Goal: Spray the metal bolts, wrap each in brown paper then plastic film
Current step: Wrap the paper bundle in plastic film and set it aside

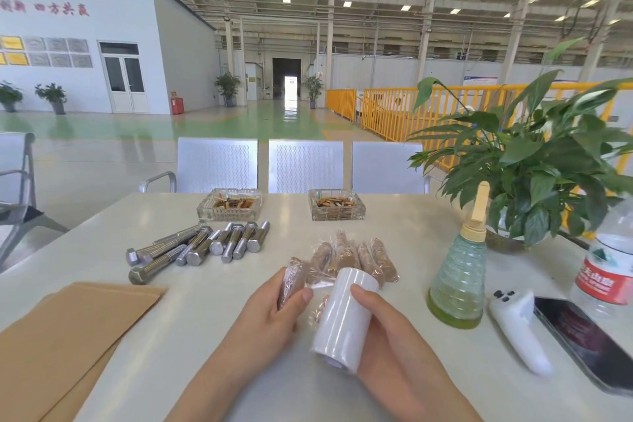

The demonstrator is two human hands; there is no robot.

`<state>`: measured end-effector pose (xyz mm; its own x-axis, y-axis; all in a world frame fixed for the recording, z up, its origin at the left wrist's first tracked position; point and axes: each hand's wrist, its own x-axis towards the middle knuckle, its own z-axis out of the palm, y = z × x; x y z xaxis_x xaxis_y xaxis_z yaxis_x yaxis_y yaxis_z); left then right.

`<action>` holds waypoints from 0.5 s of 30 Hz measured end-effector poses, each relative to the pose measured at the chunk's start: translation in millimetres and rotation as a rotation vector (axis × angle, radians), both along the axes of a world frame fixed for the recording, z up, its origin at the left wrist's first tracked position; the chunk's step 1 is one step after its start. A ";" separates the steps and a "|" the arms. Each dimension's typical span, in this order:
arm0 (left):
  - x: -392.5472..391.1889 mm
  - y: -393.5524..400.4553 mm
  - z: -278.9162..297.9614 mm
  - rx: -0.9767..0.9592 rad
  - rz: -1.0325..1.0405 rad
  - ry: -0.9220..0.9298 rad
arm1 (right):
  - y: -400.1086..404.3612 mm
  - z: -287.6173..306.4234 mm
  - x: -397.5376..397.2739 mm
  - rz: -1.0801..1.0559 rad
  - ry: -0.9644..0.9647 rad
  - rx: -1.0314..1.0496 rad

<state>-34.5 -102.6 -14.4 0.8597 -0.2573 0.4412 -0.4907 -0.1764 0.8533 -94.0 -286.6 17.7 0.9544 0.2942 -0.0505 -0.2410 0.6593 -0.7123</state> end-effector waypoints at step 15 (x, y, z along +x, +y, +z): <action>7.8 4.2 -0.4 -0.198 0.024 0.373 | 24.6 -6.7 11.8 -0.094 0.055 -0.068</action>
<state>-26.7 -98.4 -14.8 0.9746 -0.1762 0.1379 -0.1399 0.0014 0.9902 -82.2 -262.1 11.0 0.9729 0.1976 -0.1200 -0.2199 0.6314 -0.7436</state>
